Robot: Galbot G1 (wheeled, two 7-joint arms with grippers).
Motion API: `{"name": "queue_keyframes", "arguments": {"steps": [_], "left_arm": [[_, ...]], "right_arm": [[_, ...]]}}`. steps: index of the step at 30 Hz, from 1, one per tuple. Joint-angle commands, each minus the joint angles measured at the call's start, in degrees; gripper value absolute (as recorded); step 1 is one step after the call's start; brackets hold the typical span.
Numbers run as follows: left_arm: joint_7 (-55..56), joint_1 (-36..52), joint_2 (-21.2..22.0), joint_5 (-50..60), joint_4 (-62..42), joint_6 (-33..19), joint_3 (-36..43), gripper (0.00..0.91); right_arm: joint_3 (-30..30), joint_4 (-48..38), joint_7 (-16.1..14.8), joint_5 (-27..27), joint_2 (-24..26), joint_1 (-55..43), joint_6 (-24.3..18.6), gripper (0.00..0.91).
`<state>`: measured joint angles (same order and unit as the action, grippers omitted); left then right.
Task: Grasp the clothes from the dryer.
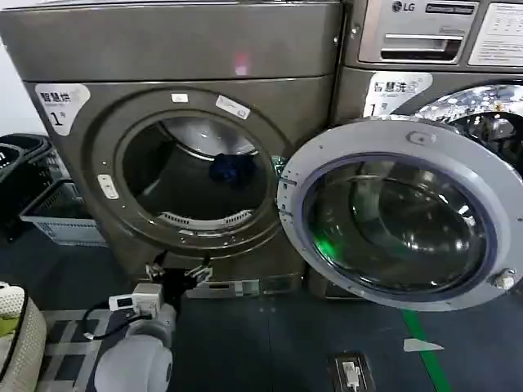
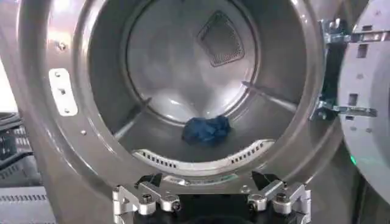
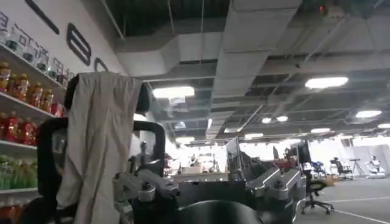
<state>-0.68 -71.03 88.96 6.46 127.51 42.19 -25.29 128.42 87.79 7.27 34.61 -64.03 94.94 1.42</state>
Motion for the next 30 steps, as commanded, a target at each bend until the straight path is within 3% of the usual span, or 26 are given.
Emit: {"name": "queue_keyframes", "arguments": {"steps": [1, 30], "left_arm": [[-0.05, -0.05, -0.08, 0.04, -0.18, 2.81, -0.03, 0.907], [-0.20, 0.95, -0.30, 0.11, -0.44, 2.81, -0.34, 0.907]], "right_arm": [[0.00, 0.00, 0.04, 0.06, -0.02, -0.01, -0.10, 0.907], [-0.47, 0.26, -0.17, 0.04, -0.11, -0.45, 0.06, 0.907]]}}
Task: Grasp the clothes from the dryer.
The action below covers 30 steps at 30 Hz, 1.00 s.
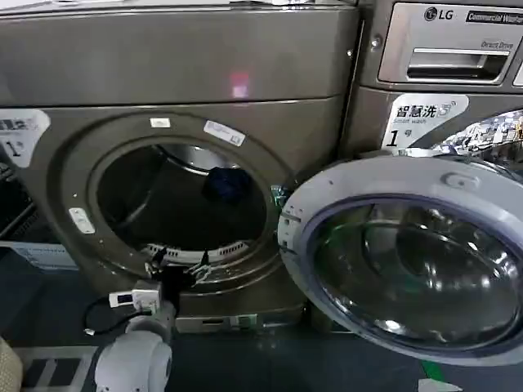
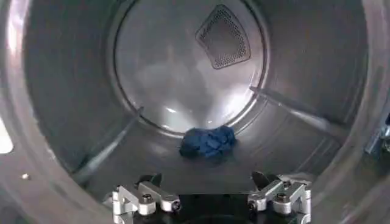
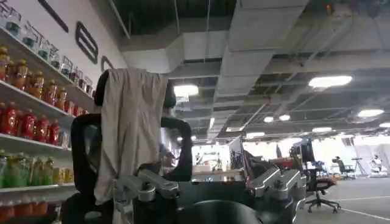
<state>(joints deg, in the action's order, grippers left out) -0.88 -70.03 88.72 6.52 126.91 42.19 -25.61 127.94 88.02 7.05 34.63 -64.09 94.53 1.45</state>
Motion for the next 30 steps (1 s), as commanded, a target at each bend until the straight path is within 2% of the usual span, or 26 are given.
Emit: {"name": "queue_keyframes", "arguments": {"steps": [1, 30], "left_arm": [[0.00, -0.07, -0.04, 0.05, 0.13, 2.81, -0.02, 0.907], [0.00, -0.06, 0.25, -0.08, -0.12, 2.81, 0.17, 0.907]], "right_arm": [[0.12, 0.04, 0.05, 0.03, 0.00, 0.02, 0.03, 0.907], [0.49, -0.30, 0.13, -0.01, -0.10, 0.40, 0.08, 0.907]]}}
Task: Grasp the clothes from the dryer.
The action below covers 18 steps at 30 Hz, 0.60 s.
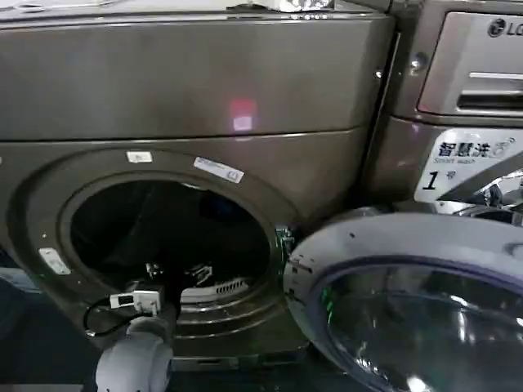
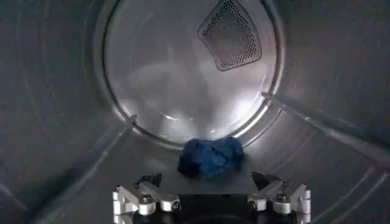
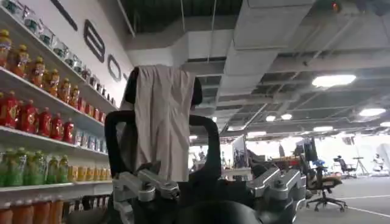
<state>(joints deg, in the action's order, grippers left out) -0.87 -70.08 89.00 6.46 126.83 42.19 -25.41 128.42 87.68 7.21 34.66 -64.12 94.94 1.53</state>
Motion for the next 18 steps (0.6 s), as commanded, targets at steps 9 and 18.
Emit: {"name": "queue_keyframes", "arguments": {"steps": [9, 18], "left_arm": [[-0.09, 0.13, 0.02, -0.04, -0.13, 2.81, -0.01, 0.907], [0.02, 0.30, 0.13, -0.14, -0.42, 2.81, -0.05, 0.907]], "right_arm": [[0.19, -0.18, -0.04, 0.05, -0.03, 0.18, -0.11, 0.907], [0.23, -0.25, -0.10, 0.02, -0.07, 0.23, -0.06, 0.907]]}}
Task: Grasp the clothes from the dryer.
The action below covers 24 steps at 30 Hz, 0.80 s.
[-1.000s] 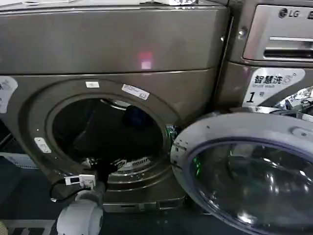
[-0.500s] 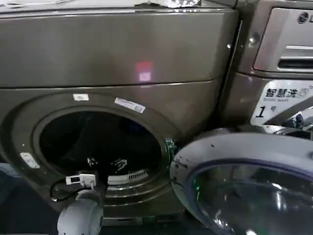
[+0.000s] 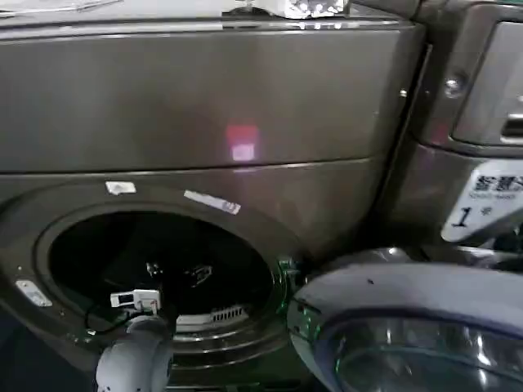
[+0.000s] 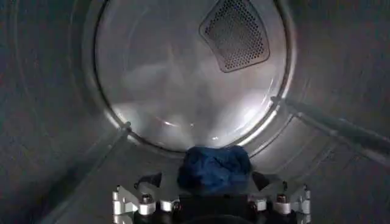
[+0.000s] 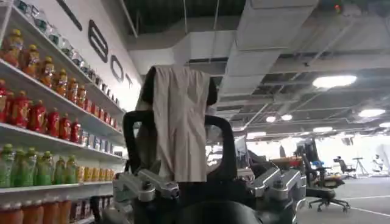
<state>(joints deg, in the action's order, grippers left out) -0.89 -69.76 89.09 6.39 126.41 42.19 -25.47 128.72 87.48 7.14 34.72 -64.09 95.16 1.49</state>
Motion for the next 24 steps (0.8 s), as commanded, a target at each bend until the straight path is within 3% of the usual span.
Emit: {"name": "queue_keyframes", "arguments": {"steps": [1, 24], "left_arm": [[0.04, -0.03, 0.02, -0.09, 0.03, 2.81, -0.01, 0.907], [0.19, 0.62, 0.23, -0.02, -0.55, 2.81, 0.01, 0.907]], "right_arm": [[-0.08, -0.05, -0.02, -0.04, -0.12, 0.03, -0.04, 0.907], [-0.16, -0.34, 0.06, -0.38, -0.01, 0.03, -0.68, 0.907]]}}
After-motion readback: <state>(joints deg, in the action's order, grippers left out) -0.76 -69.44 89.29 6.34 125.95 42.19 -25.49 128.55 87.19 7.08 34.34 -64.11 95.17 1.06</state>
